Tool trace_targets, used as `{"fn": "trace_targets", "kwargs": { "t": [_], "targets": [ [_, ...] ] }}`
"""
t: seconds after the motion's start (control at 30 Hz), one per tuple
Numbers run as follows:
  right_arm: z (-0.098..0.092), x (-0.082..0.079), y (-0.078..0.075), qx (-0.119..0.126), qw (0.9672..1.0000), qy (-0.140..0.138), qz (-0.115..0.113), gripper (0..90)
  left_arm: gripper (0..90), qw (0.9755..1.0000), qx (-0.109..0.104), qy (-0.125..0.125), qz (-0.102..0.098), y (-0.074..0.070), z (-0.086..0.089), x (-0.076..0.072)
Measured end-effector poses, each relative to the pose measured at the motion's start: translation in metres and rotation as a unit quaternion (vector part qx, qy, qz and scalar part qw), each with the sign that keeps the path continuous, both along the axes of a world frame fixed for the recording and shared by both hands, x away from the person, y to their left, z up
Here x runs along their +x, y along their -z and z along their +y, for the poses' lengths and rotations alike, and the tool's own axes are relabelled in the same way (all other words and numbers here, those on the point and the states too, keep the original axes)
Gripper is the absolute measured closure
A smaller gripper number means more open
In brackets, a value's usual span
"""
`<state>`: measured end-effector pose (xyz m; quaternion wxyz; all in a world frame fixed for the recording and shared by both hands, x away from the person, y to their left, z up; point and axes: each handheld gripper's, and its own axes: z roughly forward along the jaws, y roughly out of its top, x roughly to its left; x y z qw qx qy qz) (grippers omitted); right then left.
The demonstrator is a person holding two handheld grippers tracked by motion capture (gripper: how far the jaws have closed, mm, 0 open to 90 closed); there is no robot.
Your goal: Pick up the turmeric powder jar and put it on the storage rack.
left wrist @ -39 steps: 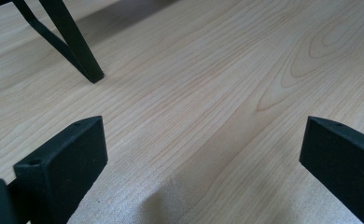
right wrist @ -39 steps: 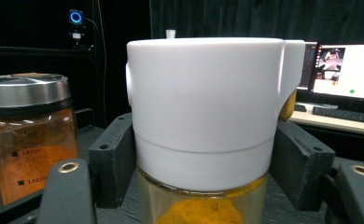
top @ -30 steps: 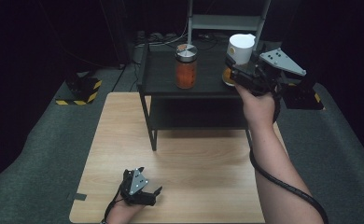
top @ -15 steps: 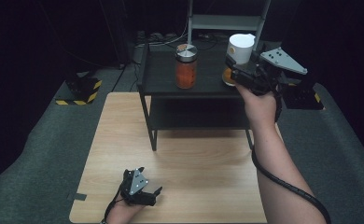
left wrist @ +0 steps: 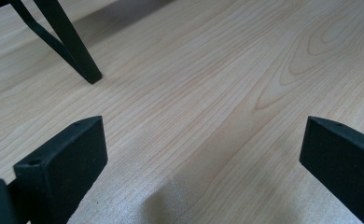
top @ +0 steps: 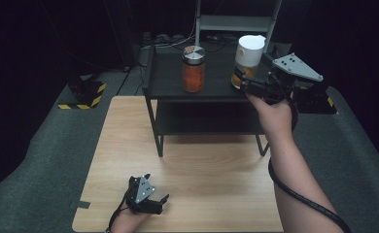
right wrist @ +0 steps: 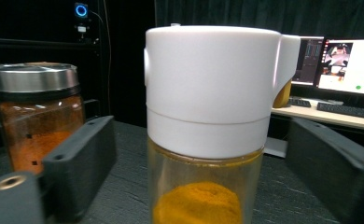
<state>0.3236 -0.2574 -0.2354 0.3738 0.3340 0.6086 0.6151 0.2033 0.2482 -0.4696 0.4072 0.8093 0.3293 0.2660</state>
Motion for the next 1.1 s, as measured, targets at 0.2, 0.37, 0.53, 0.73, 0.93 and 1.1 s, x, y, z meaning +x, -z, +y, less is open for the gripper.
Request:
{"fn": "trace_targets", "kwargs": {
  "t": [0.2, 0.37, 0.53, 0.73, 0.93, 1.1],
  "targets": [
    [-0.001, -0.01, 0.0, -0.003, 1.0, -0.004, 0.001, 0.3, 1.1, 1.0, 0.0, 0.0, 0.0, 0.0, 0.0, 0.0],
    [-0.002, -0.021, 0.002, -0.007, 1.0, -0.004, -0.001, 0.3, 1.1, 1.0, 0.0, -0.001, 0.0, 0.0, 0.0, 0.0],
    [-0.004, -0.032, 0.006, -0.015, 0.9998, -0.007, -0.008, 0.3, 1.1, 1.0, 0.001, -0.001, 0.001, 0.0, -0.001, 0.0],
    [-0.009, -0.043, 0.011, -0.021, 0.9997, -0.007, -0.009, 0.3, 1.1, 1.0, 0.003, -0.001, 0.001, 0.0, -0.002, 0.0],
    [-0.017, -0.053, 0.018, -0.033, 0.9993, -0.015, -0.009, 0.2, 1.1, 1.0, 0.005, -0.002, 0.001, -0.001, -0.002, 0.0],
    [-0.02, -0.063, 0.027, -0.039, 0.9989, -0.021, -0.013, 0.3, 1.1, 1.0, 0.001, -0.004, 0.002, 0.0, -0.001, 0.0]
  ]
}}
